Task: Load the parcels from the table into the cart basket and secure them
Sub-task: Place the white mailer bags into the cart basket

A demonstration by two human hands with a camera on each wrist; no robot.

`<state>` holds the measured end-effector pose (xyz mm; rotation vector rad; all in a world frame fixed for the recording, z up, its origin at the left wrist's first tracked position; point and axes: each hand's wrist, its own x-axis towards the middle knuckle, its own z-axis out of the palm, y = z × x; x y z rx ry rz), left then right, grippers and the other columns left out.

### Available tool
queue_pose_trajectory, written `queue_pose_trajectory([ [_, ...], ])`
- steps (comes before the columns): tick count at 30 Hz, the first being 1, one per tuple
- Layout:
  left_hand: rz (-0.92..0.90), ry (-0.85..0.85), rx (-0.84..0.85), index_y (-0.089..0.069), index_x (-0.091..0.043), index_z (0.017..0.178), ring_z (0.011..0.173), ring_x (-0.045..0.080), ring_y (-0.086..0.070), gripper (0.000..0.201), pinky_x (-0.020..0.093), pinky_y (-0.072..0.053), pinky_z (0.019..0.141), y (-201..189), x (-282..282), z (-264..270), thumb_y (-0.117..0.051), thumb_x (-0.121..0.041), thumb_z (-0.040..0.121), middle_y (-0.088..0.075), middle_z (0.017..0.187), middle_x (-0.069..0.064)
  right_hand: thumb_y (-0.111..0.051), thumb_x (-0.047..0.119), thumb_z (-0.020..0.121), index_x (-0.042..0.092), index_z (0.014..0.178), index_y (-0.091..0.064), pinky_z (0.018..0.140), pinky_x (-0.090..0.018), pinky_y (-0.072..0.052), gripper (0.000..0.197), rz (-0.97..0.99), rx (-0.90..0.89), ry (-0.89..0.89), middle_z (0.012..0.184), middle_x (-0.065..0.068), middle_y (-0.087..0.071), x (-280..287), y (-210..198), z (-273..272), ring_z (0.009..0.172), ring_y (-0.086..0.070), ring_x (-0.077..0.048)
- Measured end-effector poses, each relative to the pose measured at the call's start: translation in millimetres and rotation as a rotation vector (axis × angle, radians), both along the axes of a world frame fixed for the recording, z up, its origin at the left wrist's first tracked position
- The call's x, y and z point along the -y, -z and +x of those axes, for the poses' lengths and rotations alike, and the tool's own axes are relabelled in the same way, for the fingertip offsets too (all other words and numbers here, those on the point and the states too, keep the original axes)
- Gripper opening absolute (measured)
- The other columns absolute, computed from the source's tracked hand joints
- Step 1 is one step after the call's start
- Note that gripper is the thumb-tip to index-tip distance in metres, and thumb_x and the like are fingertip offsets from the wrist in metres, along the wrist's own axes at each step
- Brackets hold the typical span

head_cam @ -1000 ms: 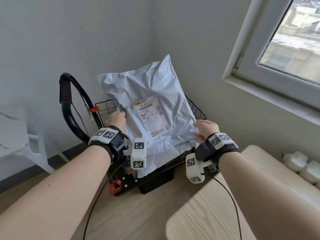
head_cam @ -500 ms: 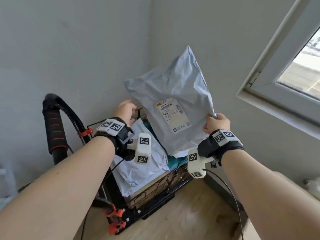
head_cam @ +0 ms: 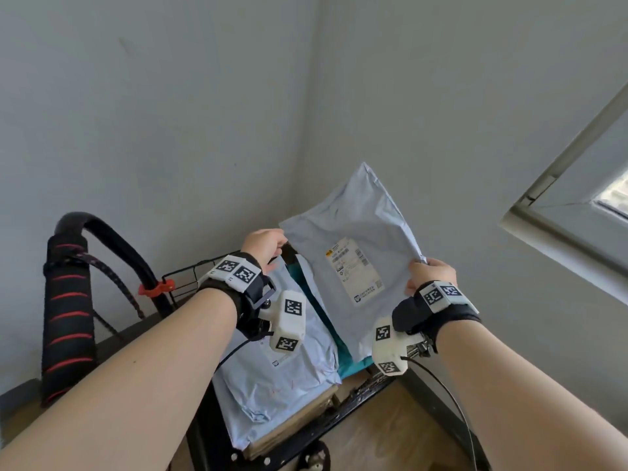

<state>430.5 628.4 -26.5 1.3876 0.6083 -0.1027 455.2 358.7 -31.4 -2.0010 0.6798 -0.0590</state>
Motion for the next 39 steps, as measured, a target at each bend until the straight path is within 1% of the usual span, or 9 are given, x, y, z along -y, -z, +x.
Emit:
queue_pose_trajectory([
  [3,0.023,-0.017,-0.021,-0.06,-0.012,0.123,0.101,0.018,-0.048,0.032,0.029,-0.037,0.082,9,2,29,-0.047,-0.007,0.093,-0.054,0.108,0.006,-0.05,0.024,0.082,0.018,0.076,-0.064,0.072,-0.036,-0.053,0.017,0.005,-0.086,-0.015,0.067,-0.011,-0.062,8,13,31,0.066,-0.058,-0.03],
  [10,0.066,0.038,-0.105,-0.059,-0.014,0.125,0.104,0.019,-0.047,0.034,0.032,-0.034,0.085,38,37,110,-0.048,-0.009,0.093,-0.054,0.113,0.007,-0.054,0.018,0.082,0.011,0.062,-0.058,0.056,-0.029,-0.04,0.022,0.039,-0.295,-0.083,0.028,-0.001,-0.045,36,56,105,0.044,-0.047,-0.023],
  [15,0.105,0.072,-0.246,-0.058,-0.009,0.125,0.098,0.02,-0.046,0.036,0.034,-0.038,0.082,81,63,146,-0.053,-0.015,0.09,-0.051,0.108,0.005,-0.054,0.012,0.085,0.01,0.067,-0.055,0.048,-0.022,-0.044,0.018,0.013,-0.461,-0.18,0.035,-0.001,-0.053,53,104,147,0.039,-0.053,-0.021],
  [17,0.136,0.083,-0.313,-0.056,-0.005,0.126,0.097,0.02,-0.046,0.038,0.034,-0.039,0.082,100,64,152,-0.055,-0.015,0.089,-0.05,0.107,0.005,-0.055,0.008,0.089,0.005,0.09,-0.058,0.036,-0.015,-0.044,0.004,0.008,-0.51,-0.236,0.061,-0.007,-0.062,54,121,156,0.041,-0.057,-0.014],
  [19,0.164,0.09,-0.366,-0.054,-0.001,0.127,0.096,0.019,-0.045,0.039,0.035,-0.039,0.084,121,63,157,-0.054,-0.015,0.09,-0.049,0.106,0.006,-0.056,0.009,0.085,0.005,0.119,-0.056,0.046,-0.018,-0.053,0.035,-0.055,-0.545,-0.265,0.086,-0.011,-0.063,49,140,164,0.059,-0.063,-0.019],
  [22,0.165,0.082,-0.432,-0.053,0.0,0.129,0.096,0.019,-0.044,0.042,0.035,-0.04,0.086,146,60,162,-0.054,-0.014,0.09,-0.048,0.106,0.007,-0.053,0.016,0.07,0.023,0.134,-0.046,0.08,-0.042,-0.057,0.064,-0.187,-0.522,-0.376,0.115,-0.012,-0.062,37,166,177,0.089,-0.068,-0.029],
  [29,0.153,0.142,-0.532,-0.051,-0.015,0.12,0.103,0.022,-0.04,0.027,0.039,-0.04,0.093,187,64,169,-0.048,-0.006,0.095,-0.042,0.114,0.009,-0.077,0.023,0.074,0.03,0.143,-0.036,0.088,-0.03,-0.05,0.08,-0.184,-0.531,-0.76,0.142,-0.007,-0.034,-9,187,183,0.111,-0.056,-0.024],
  [34,0.097,0.116,-0.604,-0.043,-0.023,0.14,0.123,0.028,-0.041,0.048,0.047,-0.044,0.095,208,59,160,-0.051,-0.012,0.093,-0.042,0.138,0.01,-0.083,0.044,0.059,0.048,0.144,-0.009,0.104,-0.041,-0.042,0.112,-0.316,-0.615,-0.963,0.155,-0.003,0.007,-34,212,167,0.133,-0.036,-0.032],
  [39,0.056,0.1,-0.623,-0.049,-0.029,0.133,0.123,0.022,-0.039,0.045,0.042,-0.044,0.087,228,62,152,-0.05,-0.013,0.091,-0.046,0.137,0.003,-0.083,0.044,0.061,0.049,0.145,0.002,0.108,-0.046,-0.032,0.119,-0.434,-0.631,-1.007,0.155,-0.004,0.017,-42,231,162,0.14,-0.015,-0.036],
])
